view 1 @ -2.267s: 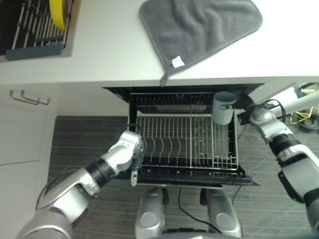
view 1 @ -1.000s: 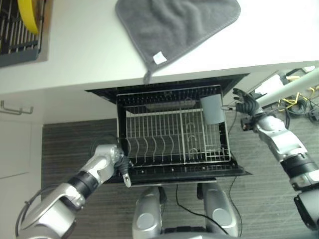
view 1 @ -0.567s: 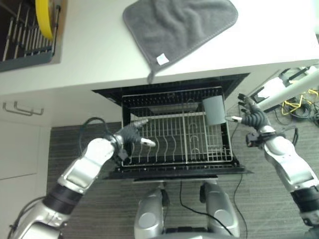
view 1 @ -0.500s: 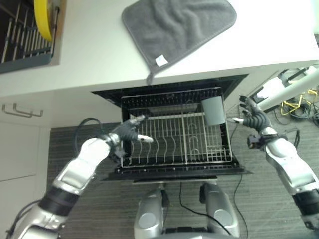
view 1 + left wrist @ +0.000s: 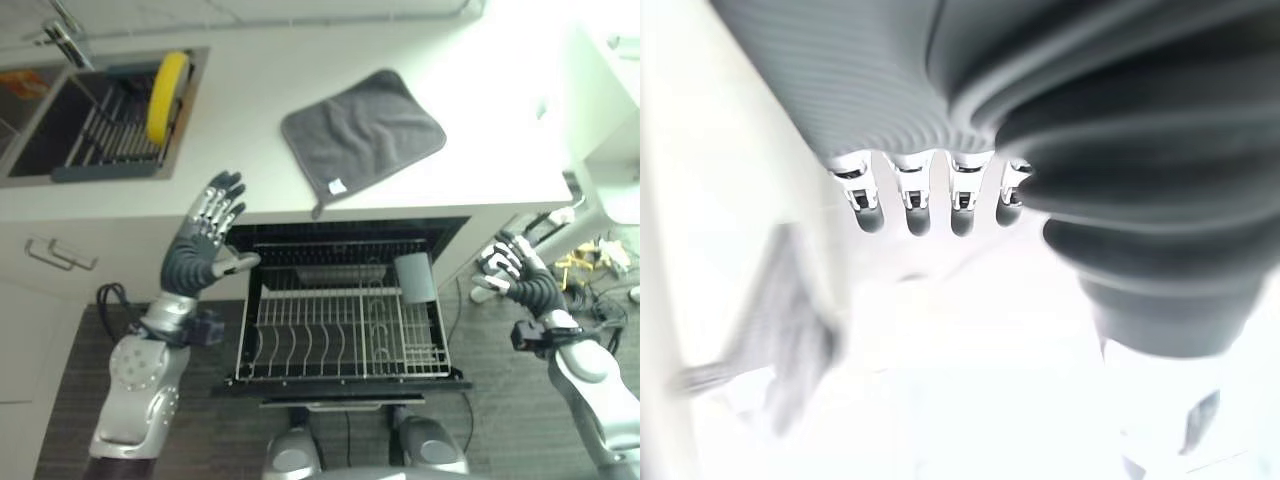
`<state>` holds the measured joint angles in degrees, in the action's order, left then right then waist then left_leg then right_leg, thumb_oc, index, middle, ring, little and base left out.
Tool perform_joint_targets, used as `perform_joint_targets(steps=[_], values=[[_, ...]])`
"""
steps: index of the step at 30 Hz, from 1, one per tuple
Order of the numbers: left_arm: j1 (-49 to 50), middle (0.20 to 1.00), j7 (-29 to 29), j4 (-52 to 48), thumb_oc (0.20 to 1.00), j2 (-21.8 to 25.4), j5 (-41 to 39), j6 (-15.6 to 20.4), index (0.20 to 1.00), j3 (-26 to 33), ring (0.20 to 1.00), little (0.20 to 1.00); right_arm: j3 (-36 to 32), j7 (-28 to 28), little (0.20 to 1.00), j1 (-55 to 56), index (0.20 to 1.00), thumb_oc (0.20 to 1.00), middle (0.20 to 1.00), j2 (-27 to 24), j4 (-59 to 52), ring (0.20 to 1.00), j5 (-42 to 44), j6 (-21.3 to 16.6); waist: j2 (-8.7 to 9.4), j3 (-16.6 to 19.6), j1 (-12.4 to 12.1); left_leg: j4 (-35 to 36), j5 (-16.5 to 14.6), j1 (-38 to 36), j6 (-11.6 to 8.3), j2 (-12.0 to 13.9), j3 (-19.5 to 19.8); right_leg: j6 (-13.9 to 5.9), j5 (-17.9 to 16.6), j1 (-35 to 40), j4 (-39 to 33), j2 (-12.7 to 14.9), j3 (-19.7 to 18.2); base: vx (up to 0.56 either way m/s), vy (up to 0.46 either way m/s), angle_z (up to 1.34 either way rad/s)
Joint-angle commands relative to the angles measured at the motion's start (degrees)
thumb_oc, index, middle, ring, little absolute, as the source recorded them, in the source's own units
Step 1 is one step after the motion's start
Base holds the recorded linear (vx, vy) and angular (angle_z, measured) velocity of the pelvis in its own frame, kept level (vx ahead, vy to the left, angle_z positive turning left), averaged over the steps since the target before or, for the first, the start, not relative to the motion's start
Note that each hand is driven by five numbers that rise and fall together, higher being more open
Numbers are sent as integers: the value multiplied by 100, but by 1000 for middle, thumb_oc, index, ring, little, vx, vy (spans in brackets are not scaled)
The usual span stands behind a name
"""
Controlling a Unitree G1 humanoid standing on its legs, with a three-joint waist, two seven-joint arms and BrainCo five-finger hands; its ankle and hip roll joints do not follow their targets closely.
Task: Place the dishes in the dishwasher.
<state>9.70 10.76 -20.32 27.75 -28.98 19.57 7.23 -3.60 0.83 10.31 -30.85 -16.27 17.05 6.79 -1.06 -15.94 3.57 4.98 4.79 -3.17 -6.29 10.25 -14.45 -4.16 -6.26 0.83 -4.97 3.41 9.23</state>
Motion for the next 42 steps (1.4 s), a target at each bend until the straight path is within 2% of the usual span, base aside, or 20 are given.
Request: perform_joint_targets(steps=[1,2,6,9,10,13,15,17,18,21,23,25,27,30,32,34,35,36,38,42], values=[[119,1000,51,-138,1000,192,-447,697,1000,199,1000,1000,-314,-25,1000,-28,1000,1000,1000,26,-332,1000,47,-277,112,114,-66,-18,133,289,-77,-42,-38,43,795,420,244,-77,229,-48,48,21],[304,1000,113,-242,1000,128,-602,841,1000,219,1000,1000,-508,39,1000,13,1000,1000,1000,-116,-457,1000,187,-247,154,141,-130,-77,107,237,-83,-49,377,44,731,509,145,-48,66,-111,110,26],[318,1000,-58,-322,1000,101,-549,1020,1000,111,1000,1000,-841,214,1000,-205,1000,1000,1000,-545,-447,1000,664,-391,346,191,-32,-1640,-347,295,-100,195,510,35,402,351,57,286,-175,-308,422,-10],[134,1000,123,-231,1000,95,-883,954,1000,107,1000,1000,-863,266,1000,-455,1000,1000,1000,-603,-433,1000,565,-407,229,206,51,-1376,-685,-162,-57,162,608,-143,305,158,250,527,-132,-231,549,-12],[25,1000,474,-160,1000,141,-1056,803,1000,74,1000,1000,-845,295,1000,-572,1000,1000,1000,-579,-415,1000,425,-336,171,184,138,-1163,-882,-388,-11,164,349,-381,160,-10,394,821,-95,-242,670,-11],[-6,1000,1031,-128,1000,279,-1162,397,1000,51,1000,1000,-1064,236,1000,-291,1000,1000,1000,-352,-439,1000,202,-507,253,93,225,-1164,-1324,-530,193,-303,129,-789,-594,-159,323,1575,-174,-213,636,24],[16,1000,1128,-153,1000,337,-1336,299,1000,101,1000,1000,-1174,223,1000,-117,1000,1000,1000,-242,-509,1000,312,-538,302,99,227,-1199,-1452,-536,279,-496,104,-821,-862,-203,192,1677,-139,-211,371,16],[106,1000,1211,-127,1000,350,-1553,336,1000,238,1000,1000,-1169,196,1000,-56,1000,1000,1000,-107,-492,1000,253,-693,278,110,168,-925,-1327,-612,375,-572,-10,-769,-597,-332,643,1403,103,-278,356,12],[115,1000,1181,-143,1000,349,-1579,349,1000,299,1000,1000,-1167,268,1000,-96,1000,1000,1000,-121,-527,1000,374,-730,236,155,138,-607,-1191,-639,513,-654,-30,-698,-230,-353,1233,924,140,-264,322,-23],[-110,1000,1022,-112,1000,294,-1422,364,1000,178,1000,1000,-1114,472,1000,-193,1000,1000,1000,-140,-647,1000,414,-735,169,219,136,-236,-945,-570,698,-789,5,-443,505,-369,2246,127,88,-201,240,-8],[-499,1000,738,-58,1000,195,-1293,127,1000,-66,1000,1000,-1004,596,1000,-221,1000,1000,1000,-109,-793,1000,295,-652,234,404,167,-18,-770,-483,789,-1056,32,-250,603,-257,2317,-499,75,-141,156,25],[-636,1000,691,-19,1000,152,-1400,31,1000,-153,1000,1000,-943,594,1000,-232,1000,1000,1000,-70,-787,1000,171,-686,301,511,152,2,-756,-452,835,-1234,55,-184,590,-96,1964,-746,129,-67,40,36],[-621,1000,713,5,1000,102,-1366,-6,1000,-176,1000,1000,-816,572,1000,-247,1000,1000,1000,-14,-744,1000,120,-775,294,591,68,2,-721,-440,856,-1354,40,-52,674,96,1425,-768,370,-7,-59,-10],[-497,1000,773,80,1000,106,-1479,3,1000,-118,1000,1000,-740,514,1000,-266,1000,1000,1000,-6,-699,1000,94,-817,225,603,78,0,-685,-533,819,-1334,75,-17,666,138,1247,-811,227,17,-148,-57],[-496,1000,791,8,1000,75,-1494,-39,1000,-205,1000,1000,-804,617,1000,-213,1000,1000,1000,-59,-712,1000,102,-747,183,501,76,-875,-872,-353,522,-1182,-44,215,1009,333,993,-660,413,-60,-169,30],[-400,1000,872,-73,1000,99,-1730,-63,1000,-246,1000,1000,-864,762,1000,-308,1000,1000,1000,-196,-700,1000,183,-641,199,454,152,-1122,-925,-352,390,-792,-496,179,904,378,926,-392,703,-84,137,107],[-321,1000,968,-101,1000,94,-1813,16,1000,-224,1000,1000,-867,767,1000,-414,1000,1000,1000,-244,-653,1000,269,-667,164,513,183,-607,-747,-574,340,-591,-565,138,865,459,710,-353,711,-25,370,107],[-297,1000,930,-98,1000,90,-1868,71,1000,-187,1000,1000,-817,677,1000,-484,1000,1000,1000,-271,-606,1000,249,-711,110,608,178,-28,-404,-649,207,-465,-388,114,771,508,423,-362,570,24,417,70],[-304,1000,891,-75,1000,75,-2001,136,1000,-140,1000,1000,-791,557,1000,-528,1000,1000,1000,-336,-605,1000,203,-759,77,708,168,2,-258,-438,40,-250,-213,77,664,576,70,-279,473,28,347,-5],[-440,1000,1065,11,1000,26,-1965,214,1000,-195,1000,1000,-927,547,1000,-612,1000,1000,1000,-355,-592,1000,290,-719,1,782,170,2,-170,-177,-25,-142,-226,-135,594,581,63,119,669,91,516,-31]])
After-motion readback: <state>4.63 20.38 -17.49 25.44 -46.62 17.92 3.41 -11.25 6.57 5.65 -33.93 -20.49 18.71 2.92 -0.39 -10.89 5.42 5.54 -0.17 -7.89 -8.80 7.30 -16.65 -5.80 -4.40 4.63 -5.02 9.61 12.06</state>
